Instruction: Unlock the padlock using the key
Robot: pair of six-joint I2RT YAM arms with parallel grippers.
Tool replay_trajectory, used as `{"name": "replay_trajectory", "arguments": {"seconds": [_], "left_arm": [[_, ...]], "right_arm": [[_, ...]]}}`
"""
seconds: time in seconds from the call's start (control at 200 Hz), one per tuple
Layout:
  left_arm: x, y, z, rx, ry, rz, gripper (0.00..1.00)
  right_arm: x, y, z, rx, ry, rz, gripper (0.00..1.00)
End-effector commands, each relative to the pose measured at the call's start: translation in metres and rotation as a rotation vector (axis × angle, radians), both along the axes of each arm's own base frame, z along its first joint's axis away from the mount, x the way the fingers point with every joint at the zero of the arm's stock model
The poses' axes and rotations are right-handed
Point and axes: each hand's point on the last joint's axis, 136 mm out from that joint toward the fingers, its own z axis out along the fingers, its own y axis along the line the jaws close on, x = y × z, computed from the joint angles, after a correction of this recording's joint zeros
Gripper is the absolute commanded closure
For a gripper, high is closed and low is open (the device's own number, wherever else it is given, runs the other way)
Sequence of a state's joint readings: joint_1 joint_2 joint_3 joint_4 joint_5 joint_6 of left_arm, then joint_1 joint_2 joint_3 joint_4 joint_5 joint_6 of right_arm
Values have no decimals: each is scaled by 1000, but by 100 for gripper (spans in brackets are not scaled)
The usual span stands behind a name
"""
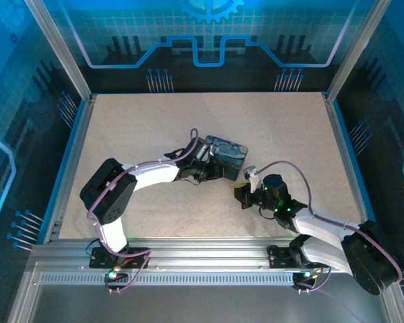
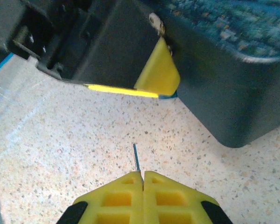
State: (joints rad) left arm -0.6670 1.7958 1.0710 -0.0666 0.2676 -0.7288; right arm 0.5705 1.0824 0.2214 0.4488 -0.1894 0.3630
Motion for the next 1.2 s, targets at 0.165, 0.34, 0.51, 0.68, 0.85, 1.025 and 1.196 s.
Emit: {"name": "replay_trajectory", "arguments": {"seconds": [0.165, 0.34, 0.51, 0.68, 0.85, 1.025, 1.196], "left_arm": [[-5, -10, 33, -97, 14, 15, 87], [-8, -9, 32, -106, 29, 27, 88], [-8, -8, 34, -110, 27, 30, 88], [-9, -9, 33, -113, 30, 29, 88], [-9, -8, 32, -115, 30, 31, 89], [-9, -9, 30, -119, 33, 32, 89], [-9, -9, 31, -120, 31, 31, 89]], "right_arm": [[12, 13, -8, -31, -101, 5, 100], [19, 17, -14, -23, -107, -3, 100], [26, 19, -15, -22, -117, -15, 100], [31, 21, -14, 0, -109, -14, 100], [35, 22, -13, 36, -96, -11, 100], [37, 19, -12, 60, -86, -17, 100], [39, 19, -8, 84, -84, -11, 100]]}}
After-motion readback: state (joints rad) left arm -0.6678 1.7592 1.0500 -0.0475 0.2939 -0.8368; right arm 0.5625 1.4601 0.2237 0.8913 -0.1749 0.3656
